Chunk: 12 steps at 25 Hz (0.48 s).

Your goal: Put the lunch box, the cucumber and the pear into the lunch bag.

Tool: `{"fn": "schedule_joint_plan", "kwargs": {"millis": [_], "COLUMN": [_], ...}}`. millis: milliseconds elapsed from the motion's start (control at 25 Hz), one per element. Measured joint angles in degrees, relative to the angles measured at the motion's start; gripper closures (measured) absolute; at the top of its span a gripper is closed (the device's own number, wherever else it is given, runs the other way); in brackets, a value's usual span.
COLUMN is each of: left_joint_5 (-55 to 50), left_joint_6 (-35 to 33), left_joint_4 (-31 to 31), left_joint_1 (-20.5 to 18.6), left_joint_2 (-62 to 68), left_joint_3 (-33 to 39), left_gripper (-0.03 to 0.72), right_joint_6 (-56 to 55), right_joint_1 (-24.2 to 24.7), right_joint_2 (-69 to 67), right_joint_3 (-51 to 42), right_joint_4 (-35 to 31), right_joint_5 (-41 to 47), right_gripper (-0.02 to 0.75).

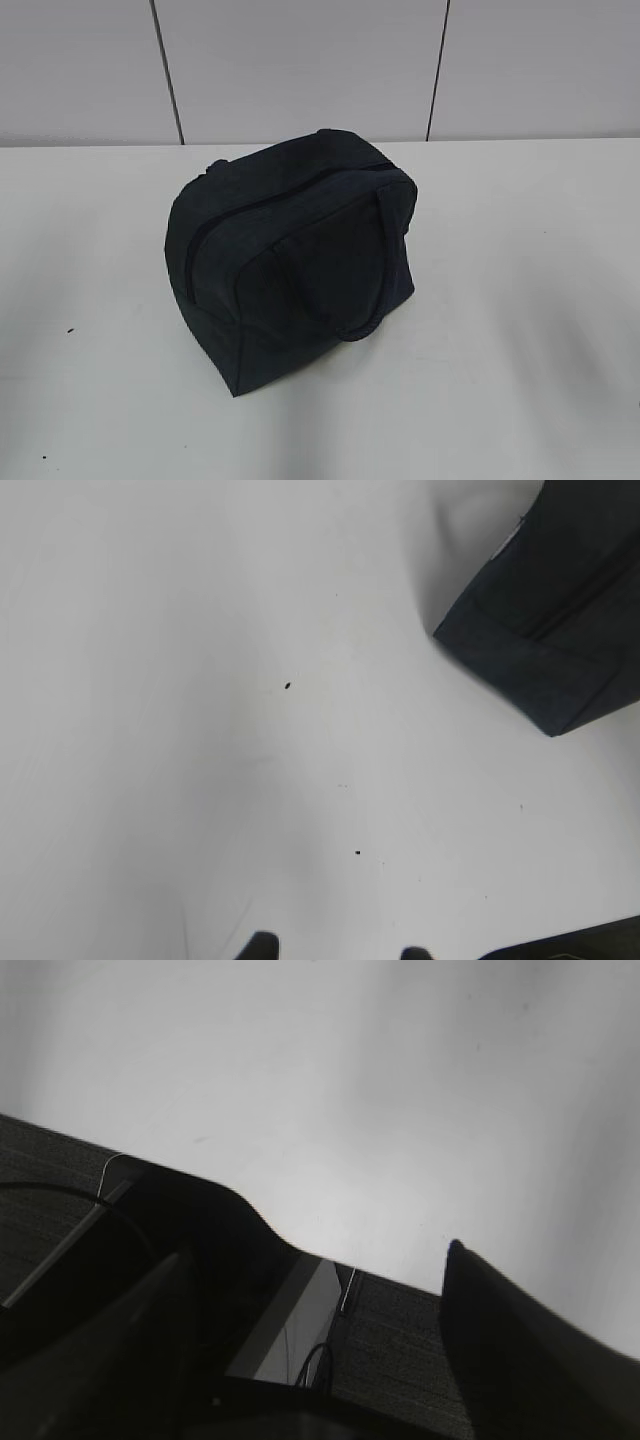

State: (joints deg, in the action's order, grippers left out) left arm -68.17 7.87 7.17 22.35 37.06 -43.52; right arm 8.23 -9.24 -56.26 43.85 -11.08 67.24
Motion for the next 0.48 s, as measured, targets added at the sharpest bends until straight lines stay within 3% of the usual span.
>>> {"fn": "schedule_joint_plan", "kwargs": {"millis": [320,480], "left_joint_5": [5.15,5.08], "left_joint_6": [-0.05,-1.37], "left_joint_4": [0.17,0.05], "left_joint_1": [0.0,0.0], "left_joint_2": [-19.93,-25.38], "left_joint_3": [12.06,13.72], "left_gripper": [0.456,0.456], "right_joint_6": [-0.92,-0.9], "right_joint_1": [0.0,0.0], "right_joint_2": [24.86,38.79], "right_joint_3": [-8.8,-11.11], "right_joint_4": [6.02,10.19], "right_joint_5": [0.55,-0.27], "right_gripper": [0.154,0.154]}}
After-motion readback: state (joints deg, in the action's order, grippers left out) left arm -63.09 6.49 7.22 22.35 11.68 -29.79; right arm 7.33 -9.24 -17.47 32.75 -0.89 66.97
